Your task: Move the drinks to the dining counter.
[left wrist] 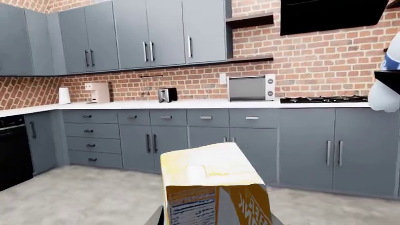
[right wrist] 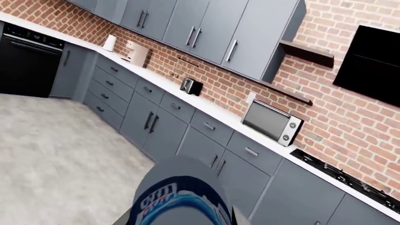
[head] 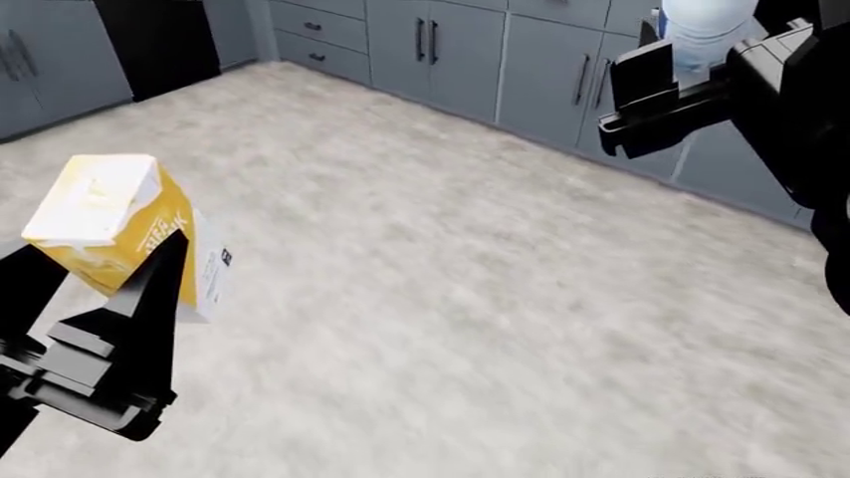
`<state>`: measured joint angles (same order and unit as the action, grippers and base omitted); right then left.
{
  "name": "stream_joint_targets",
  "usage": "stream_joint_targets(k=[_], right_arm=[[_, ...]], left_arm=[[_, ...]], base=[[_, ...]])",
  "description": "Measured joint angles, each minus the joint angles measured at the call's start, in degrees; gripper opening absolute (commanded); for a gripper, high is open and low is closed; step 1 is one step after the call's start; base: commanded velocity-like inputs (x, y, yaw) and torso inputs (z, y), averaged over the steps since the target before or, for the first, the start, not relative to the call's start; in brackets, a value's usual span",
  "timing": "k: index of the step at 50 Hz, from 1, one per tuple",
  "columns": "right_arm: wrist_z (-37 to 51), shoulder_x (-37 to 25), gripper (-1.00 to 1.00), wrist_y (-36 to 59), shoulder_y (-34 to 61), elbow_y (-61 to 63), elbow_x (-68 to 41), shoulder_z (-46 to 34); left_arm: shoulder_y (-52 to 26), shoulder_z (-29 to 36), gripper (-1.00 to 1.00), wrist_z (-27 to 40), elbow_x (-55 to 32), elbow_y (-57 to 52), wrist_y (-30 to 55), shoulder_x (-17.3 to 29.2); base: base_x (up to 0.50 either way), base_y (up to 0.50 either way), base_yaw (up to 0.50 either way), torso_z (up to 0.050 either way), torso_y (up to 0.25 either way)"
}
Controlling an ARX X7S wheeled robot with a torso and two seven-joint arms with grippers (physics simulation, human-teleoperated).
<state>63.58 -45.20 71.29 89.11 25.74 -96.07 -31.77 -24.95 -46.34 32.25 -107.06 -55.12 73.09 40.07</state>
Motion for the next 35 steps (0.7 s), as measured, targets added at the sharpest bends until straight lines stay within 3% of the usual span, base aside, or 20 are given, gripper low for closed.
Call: stream_joint_targets(k=[35], right_arm=[[-0.56,-0.17,-1.00,-0.51,0.43,-0.01,0.04,-1.04]], left_arm=[[0.10,0.46,-1.00,0.05,0.18,-0.01,-0.70,0.55]], base=[[-0.29,-0.28,0.42,0.000,0.000]])
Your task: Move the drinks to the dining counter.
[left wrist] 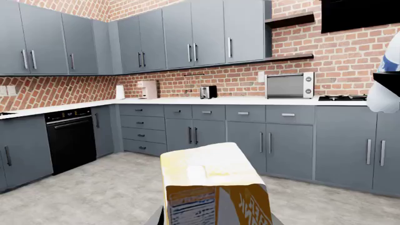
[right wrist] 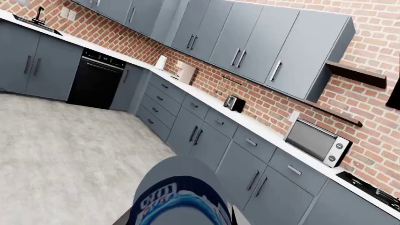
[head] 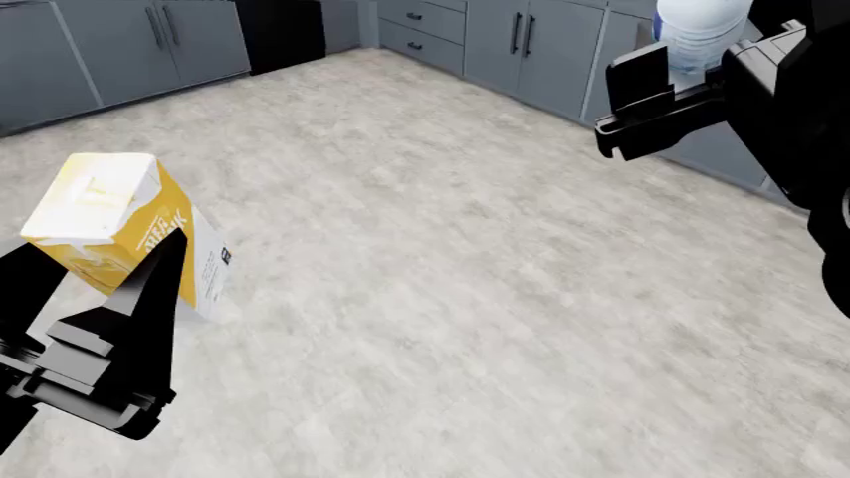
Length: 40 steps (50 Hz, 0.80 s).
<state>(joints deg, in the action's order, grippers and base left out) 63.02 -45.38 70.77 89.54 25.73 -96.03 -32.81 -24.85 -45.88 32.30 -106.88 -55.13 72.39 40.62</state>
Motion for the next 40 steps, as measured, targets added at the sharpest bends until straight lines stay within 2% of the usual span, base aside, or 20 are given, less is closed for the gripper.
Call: stream_joint_targets(k=[28,36,40], right_arm=[[-0.13,-0.46,-1.00,-0.32,-0.26,0.24,0.05,-0.97],[-0.44,-0.44,-1.00,-0.11,0.15,0.28,0.31,-1.33],[-0.46,-0.37,-1.00,-0.01,0.39,0.48,0.26,-1.55]], left_arm=[[0.31,-0.12,-1.00,-0.54,0.60,-0.16,-0.10,-0.08],[0.33,0.02,-1.00,-0.64,0.46,-0.27,-0.24,-0.06],[0.38,-0.08,-1.00,-0.60,0.73,-0.22,-0.22,-0.01]], base=[[-0.24,-0.31,0.43,0.001,0.000],[-0.30,0.15,0.11,0.000,0.000],[0.04,0.07,0.48,0.000,0.000]])
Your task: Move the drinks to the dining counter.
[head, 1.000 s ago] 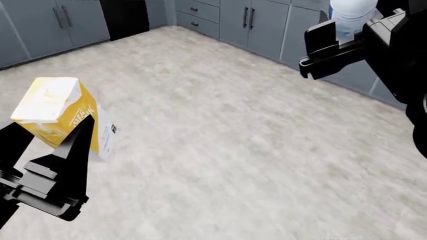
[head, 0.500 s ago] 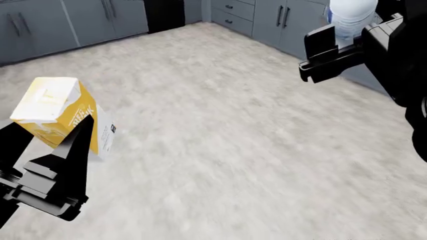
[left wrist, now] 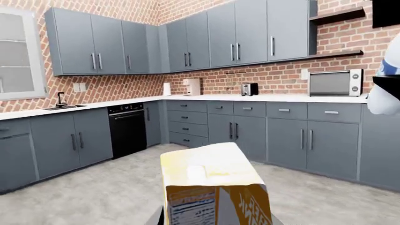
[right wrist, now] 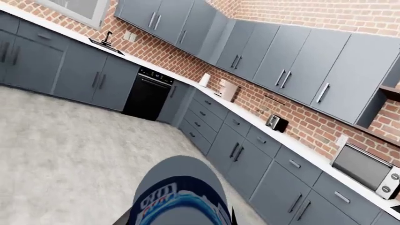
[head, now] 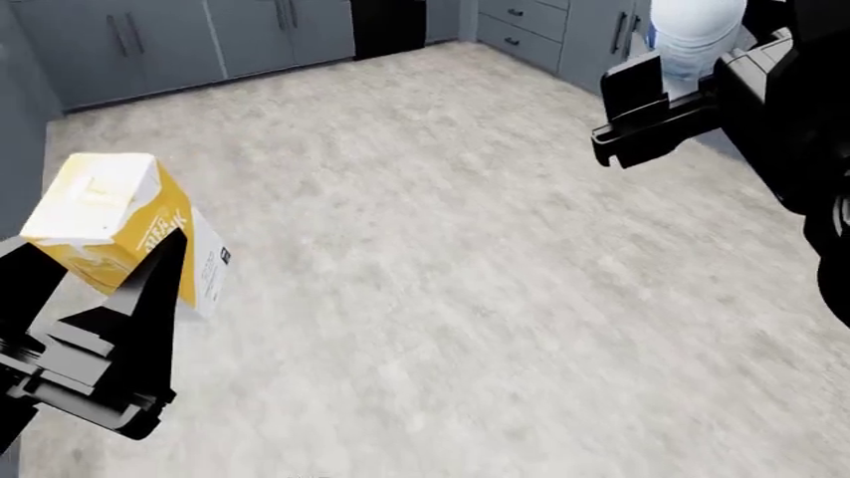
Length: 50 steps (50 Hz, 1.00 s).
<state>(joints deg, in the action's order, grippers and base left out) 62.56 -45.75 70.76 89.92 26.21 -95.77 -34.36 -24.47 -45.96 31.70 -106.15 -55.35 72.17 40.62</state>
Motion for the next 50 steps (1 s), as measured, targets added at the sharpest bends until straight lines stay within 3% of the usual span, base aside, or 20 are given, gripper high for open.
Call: stream_joint_targets(k=[50], right_arm=[[-1.03,-0.53,-1.00,-0.86,0.23,0.78,0.77,-1.12]], left_arm=[[0.55,0.03,-1.00,-0.70,0.92,-0.16,-0.16,-0.25]], base=[[0.04,0.11,0.50,0.000,0.000]])
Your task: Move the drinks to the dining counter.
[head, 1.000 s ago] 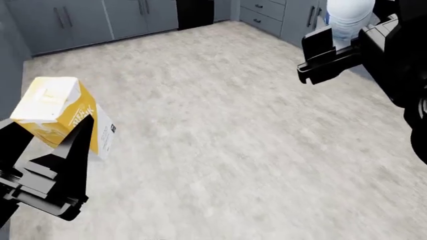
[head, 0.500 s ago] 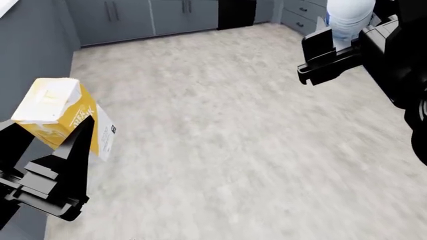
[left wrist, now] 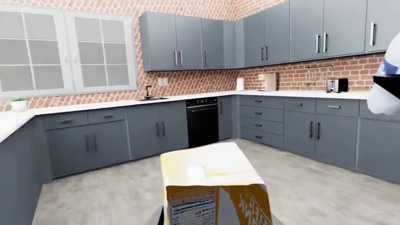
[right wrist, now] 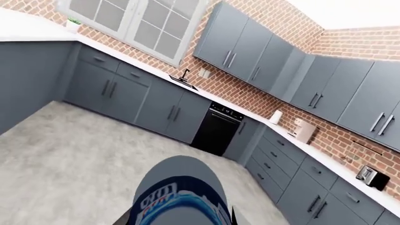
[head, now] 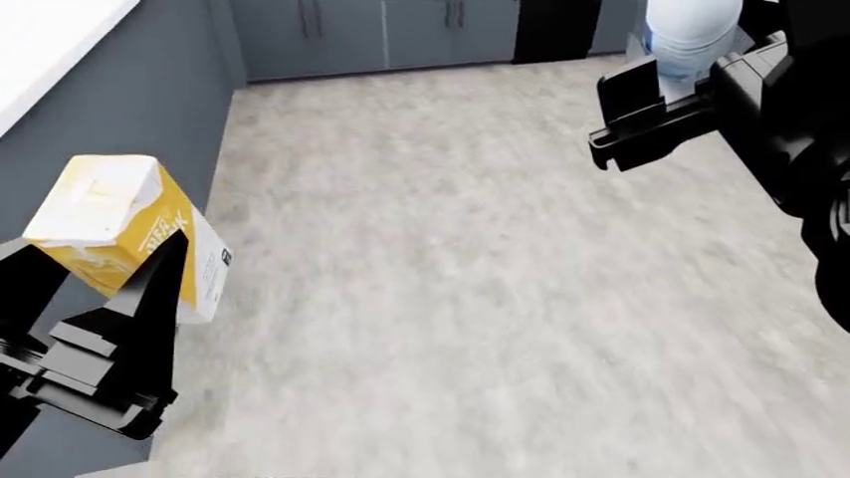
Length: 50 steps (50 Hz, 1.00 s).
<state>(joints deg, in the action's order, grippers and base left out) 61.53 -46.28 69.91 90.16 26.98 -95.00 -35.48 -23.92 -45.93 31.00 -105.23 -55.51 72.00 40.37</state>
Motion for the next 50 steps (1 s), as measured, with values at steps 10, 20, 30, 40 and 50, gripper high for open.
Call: stream_joint_targets(k=[10,20,30,40,50], right_arm=[[0.00,-0.24,-1.00,-0.21,-0.04,0.21,-0.12,-0.14],[0.00,-0.40,-1.00,-0.39,-0.07,0.33,-0.07,-0.34],[-0.10,-0.54,-1.00,-0.57,-0.10,0.44,0.03,-0.54],[-0.28,-0.51,-1.00,-0.69,-0.07,0.43,0.22,-0.83],[-0.31,-0.61,-1.00,-0.46,0.28,0.36,0.48,-1.20]], left_arm=[[0.17,-0.02,-1.00,-0.24,0.30,-0.05,0.04,-0.12],[0.32,-0.04,-1.00,-0.38,0.49,-0.13,0.02,-0.18],[0.44,-0.06,-1.00,-0.56,0.69,-0.17,0.00,-0.23],[0.51,0.01,-1.00,-0.63,0.83,-0.17,-0.08,-0.21],[0.64,0.13,-1.00,-0.79,0.61,-0.25,-0.24,-0.18]], base=[[0.03,0.14,0.50,0.001,0.001],[0.02,0.15,0.50,0.000,0.001],[0.01,0.15,0.50,0.000,0.001],[0.00,0.17,0.50,0.001,0.002],[-0.16,0.19,0.35,0.000,0.001]])
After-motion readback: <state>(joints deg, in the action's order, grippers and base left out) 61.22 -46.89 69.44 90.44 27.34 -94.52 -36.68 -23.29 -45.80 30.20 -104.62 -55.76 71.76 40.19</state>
